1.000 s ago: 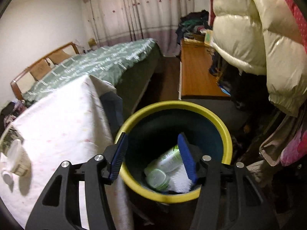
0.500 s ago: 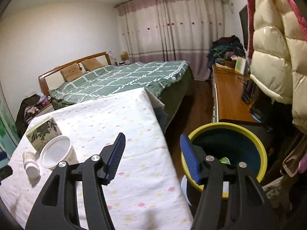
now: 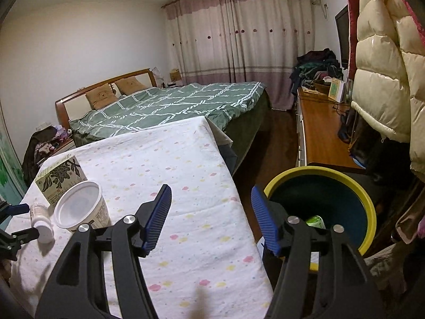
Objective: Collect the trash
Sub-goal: 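Reach the left gripper to the white supplement bottle and grasp it, then carry the supplement bottle over the bin and open the left gripper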
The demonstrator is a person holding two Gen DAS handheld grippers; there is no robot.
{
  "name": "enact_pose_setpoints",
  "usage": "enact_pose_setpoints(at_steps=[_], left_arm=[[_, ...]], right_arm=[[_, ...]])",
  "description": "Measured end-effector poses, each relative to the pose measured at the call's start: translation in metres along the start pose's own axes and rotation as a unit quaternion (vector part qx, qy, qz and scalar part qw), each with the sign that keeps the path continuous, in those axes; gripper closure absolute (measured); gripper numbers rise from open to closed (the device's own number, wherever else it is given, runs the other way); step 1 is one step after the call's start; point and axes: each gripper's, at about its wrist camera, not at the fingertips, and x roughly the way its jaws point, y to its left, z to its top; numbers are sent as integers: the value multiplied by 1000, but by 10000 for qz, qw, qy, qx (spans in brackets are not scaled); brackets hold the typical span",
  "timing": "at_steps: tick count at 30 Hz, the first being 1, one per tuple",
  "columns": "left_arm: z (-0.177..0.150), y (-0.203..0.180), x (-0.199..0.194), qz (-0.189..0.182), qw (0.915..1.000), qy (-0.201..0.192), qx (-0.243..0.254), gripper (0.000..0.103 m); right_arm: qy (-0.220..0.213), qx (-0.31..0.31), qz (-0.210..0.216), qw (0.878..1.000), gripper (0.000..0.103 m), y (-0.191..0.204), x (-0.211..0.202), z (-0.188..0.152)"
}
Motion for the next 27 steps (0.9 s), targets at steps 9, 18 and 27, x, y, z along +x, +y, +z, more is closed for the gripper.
enact_pose_setpoints(at_steps=[9,18,27], left_arm=[[3,10,21,-105,9995,174,228,5],[3,10,29,-143,9990,249,340,14],[8,-6,5,-194,9995,117,201,18]], right_arm=[[98,-38,48,9999,41,3,5,0],[158,10,78,9998,41,3,8,1],[22,107,117,9999,41,-2,5,1]])
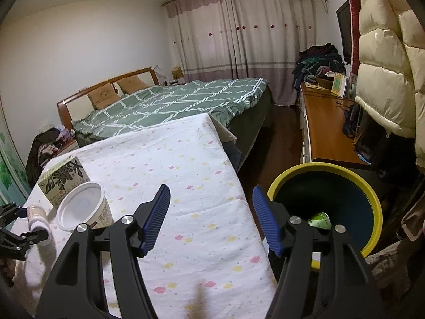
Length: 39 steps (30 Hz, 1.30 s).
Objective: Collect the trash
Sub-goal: 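Carry the supplement bottle over the bin and open the left gripper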
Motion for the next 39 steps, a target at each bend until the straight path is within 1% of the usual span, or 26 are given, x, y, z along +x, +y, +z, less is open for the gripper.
enact_pose_setpoints(at_steps=[5,9,11,15,18,21,26,31,36,38,39], left_arm=[[22,-36,-32,-57,9995,-250,160,18],[48,-71,-46,-276,9987,-390,196,18],[61,-90,-49,-456,9977,-457,218,18],[86,-137,-43,-783,9950,-524,323,18],[104,-173,-27,-985,9933,-438,406,18],[124,-212,-7,-1204,9910,-328,496,18],[151,-273,37,-1350,9880,-145,733,18],[175,-315,79,-1452,9864,82,768,18],[192,-350,114,-1525,9851,164,773,17],[195,-354,121,-1446,9870,150,686,6],[195,-351,120,-1429,9876,132,635,6]], right_arm=[[16,-8,-146,9999,41,-10,-9,-1],[31,65,-369,9993,41,-33,-23,-1],[49,129,-541,9984,41,-50,-31,-2],[79,284,-874,9957,41,-86,-49,-7],[76,412,-1065,9934,41,-112,-64,-13],[23,532,-1266,9905,38,-135,-80,-20],[-17,751,-1497,9859,37,-166,-101,-31],[18,960,-1627,9820,37,-189,-113,-42],[94,1083,-1714,9792,37,-202,-116,-49],[122,1083,-1726,9789,37,-203,-115,-49],[132,1073,-1727,9790,37,-202,-114,-47]])
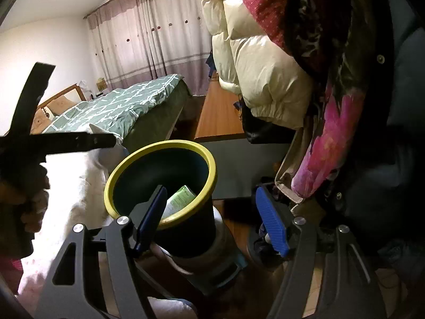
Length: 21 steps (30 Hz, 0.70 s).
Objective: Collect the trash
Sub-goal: 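Carry the supplement bottle over the bin and open the left gripper, then reach the right gripper to the white plastic bowl and grasp its rim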
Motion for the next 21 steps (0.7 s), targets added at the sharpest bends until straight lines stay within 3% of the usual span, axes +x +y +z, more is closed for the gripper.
enact_pose_setpoints(at_steps=[4,13,19,21], left_arm=[[-7,13,-23,17,9996,-157,-214,5],[-70,78,-162,424,9896,-1022,-915,5],[-137,131,-251,1043,9710,-1489,-1551,5],[-165,147,-281,1466,9586,-1658,-1790,5]], right_arm=[[21,-73,51,10000,37,13,1,0],[67,-382,380,9985,36,51,-2,-4],[71,-703,696,9951,35,88,-7,-7],[94,-856,862,9925,32,105,-9,-10]])
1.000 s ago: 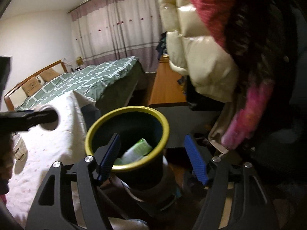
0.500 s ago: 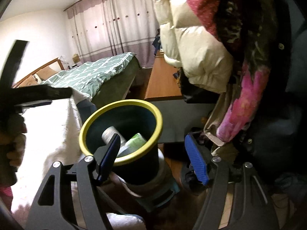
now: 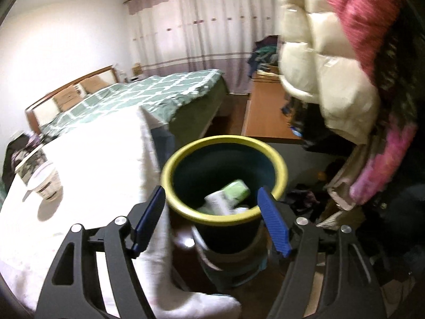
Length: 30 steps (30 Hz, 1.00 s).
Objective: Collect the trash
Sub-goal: 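Reach the right gripper to the white plastic bowl and grasp its rim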
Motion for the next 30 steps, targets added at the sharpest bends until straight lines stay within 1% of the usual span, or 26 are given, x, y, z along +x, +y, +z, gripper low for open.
enact_pose_setpoints(at_steps=[1,2,4,6,7,11,13,15,18,20,22,25,27,30], left_arm=[[-3,7,-8,116,9999,-50,-38,5],[-7,24,-23,343,9992,-145,-118,5],[-14,46,-43,624,9973,-281,-282,5],[-21,67,-60,784,9952,-366,-455,5],[-25,78,-68,857,9940,-399,-553,5],[-37,108,-86,1002,9906,-462,-811,5],[-42,120,-90,1032,9895,-466,-903,5],[-46,128,-92,1040,9887,-454,-980,5],[-52,132,-89,1014,9885,-411,-1047,5],[-55,135,-88,993,9886,-374,-1067,5],[-57,138,-86,982,9887,-340,-1084,5],[-59,142,-84,944,9885,-304,-1144,5],[-59,144,-81,918,9885,-286,-1169,5],[-62,147,-77,885,9885,-256,-1203,5]], right_arm=[[7,-88,95,9999,32,9,1,0],[11,-154,169,9997,32,16,1,0],[36,-340,428,9985,32,37,2,1],[110,-519,806,9953,32,63,4,3],[128,-583,924,9939,32,72,4,4],[223,-988,1650,9811,30,125,8,8],[331,-1137,2081,9709,28,151,12,9],[451,-1422,2284,9621,28,183,19,8],[545,-1695,2414,9539,25,214,29,4],[733,-1763,2496,9493,23,234,42,4],[859,-1853,2437,9481,21,248,53,5],[1004,-1895,2302,9492,19,265,69,4],[1029,-1889,2217,9511,18,268,74,-1],[1055,-1810,2134,9542,18,275,85,2]])
